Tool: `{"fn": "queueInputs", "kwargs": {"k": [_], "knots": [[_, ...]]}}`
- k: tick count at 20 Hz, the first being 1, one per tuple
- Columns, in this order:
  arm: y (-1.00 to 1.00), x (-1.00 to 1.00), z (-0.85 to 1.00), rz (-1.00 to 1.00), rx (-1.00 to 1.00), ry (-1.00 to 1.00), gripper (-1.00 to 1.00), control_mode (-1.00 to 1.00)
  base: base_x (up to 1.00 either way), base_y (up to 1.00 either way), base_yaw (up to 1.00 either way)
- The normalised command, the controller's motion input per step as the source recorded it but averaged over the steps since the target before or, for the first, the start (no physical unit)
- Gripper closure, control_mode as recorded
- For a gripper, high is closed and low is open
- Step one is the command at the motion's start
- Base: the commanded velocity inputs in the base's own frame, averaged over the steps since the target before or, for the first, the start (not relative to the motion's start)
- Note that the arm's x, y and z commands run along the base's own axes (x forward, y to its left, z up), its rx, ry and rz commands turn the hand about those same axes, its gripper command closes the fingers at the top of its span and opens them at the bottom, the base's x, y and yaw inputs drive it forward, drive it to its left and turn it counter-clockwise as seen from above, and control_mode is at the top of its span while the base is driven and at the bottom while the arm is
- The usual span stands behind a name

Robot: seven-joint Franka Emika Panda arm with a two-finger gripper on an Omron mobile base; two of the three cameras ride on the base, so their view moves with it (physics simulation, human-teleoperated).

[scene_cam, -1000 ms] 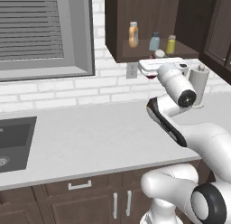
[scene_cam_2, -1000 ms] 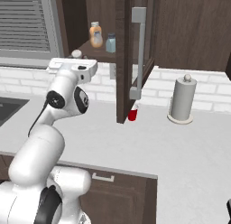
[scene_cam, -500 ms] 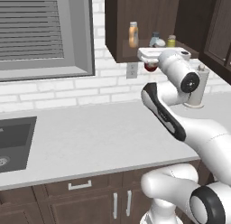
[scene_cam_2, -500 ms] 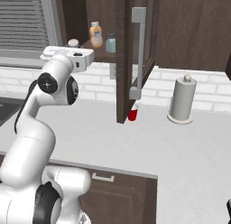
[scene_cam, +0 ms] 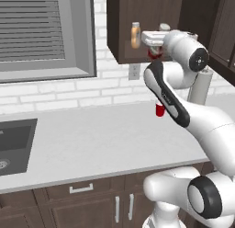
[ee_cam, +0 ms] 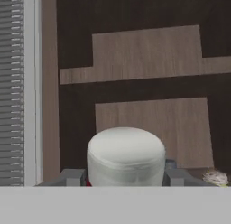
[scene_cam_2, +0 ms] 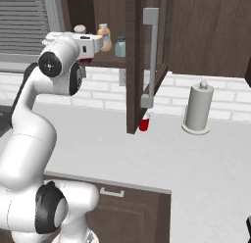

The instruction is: Put the shaker and condiment bottle from the counter next to their counterparts in the cabinet.

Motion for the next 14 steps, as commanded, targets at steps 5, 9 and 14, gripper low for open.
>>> {"fn": "queueInputs", "kwargs": {"k": [5, 9, 14], "knots": [[0.00, 0.41, 0.00, 0.00, 0.00, 0.39, 1.00, -1.00, 0.00, 0.00, 0.00], [0.00, 0.03, 0.00, 0.00, 0.00, 0.03, 1.00, -1.00, 0.00, 0.00, 0.00], [0.00, 0.01, 0.00, 0.00, 0.00, -0.02, 1.00, -1.00, 0.00, 0.00, 0.00]]}}
